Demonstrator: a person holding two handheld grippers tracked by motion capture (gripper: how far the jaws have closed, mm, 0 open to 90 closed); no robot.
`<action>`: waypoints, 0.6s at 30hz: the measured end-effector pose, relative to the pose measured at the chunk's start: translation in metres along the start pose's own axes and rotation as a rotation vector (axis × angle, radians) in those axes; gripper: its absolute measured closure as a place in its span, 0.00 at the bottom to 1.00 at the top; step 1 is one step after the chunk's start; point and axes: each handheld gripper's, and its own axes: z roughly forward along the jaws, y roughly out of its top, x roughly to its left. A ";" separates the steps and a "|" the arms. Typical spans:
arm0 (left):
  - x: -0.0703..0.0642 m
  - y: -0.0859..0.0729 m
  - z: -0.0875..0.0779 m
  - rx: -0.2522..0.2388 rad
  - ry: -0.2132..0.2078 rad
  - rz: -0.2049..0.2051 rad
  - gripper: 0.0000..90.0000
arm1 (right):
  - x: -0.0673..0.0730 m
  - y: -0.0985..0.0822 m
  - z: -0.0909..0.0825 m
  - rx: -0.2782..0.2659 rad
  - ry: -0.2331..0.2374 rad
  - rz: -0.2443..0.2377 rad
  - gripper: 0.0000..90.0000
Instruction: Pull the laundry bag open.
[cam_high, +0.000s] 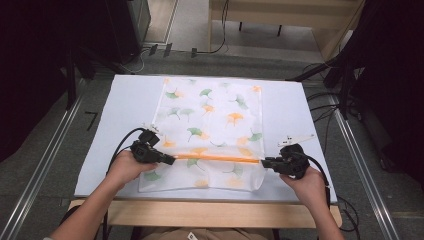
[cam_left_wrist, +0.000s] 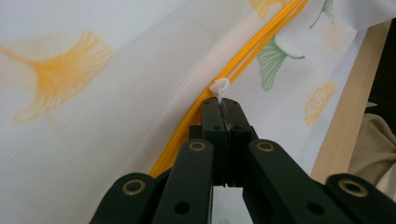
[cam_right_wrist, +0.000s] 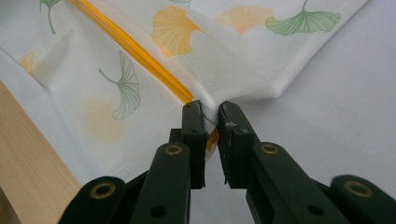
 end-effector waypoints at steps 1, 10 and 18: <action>0.001 -0.002 -0.002 -0.008 -0.003 -0.007 1.00 | 0.000 0.000 0.000 -0.003 0.005 -0.005 0.93; 0.000 -0.001 0.000 -0.007 0.001 0.002 1.00 | -0.001 0.000 0.001 0.002 -0.004 -0.003 0.93; -0.001 -0.002 0.000 -0.009 0.002 0.001 1.00 | -0.001 0.000 0.001 0.006 -0.006 -0.001 0.93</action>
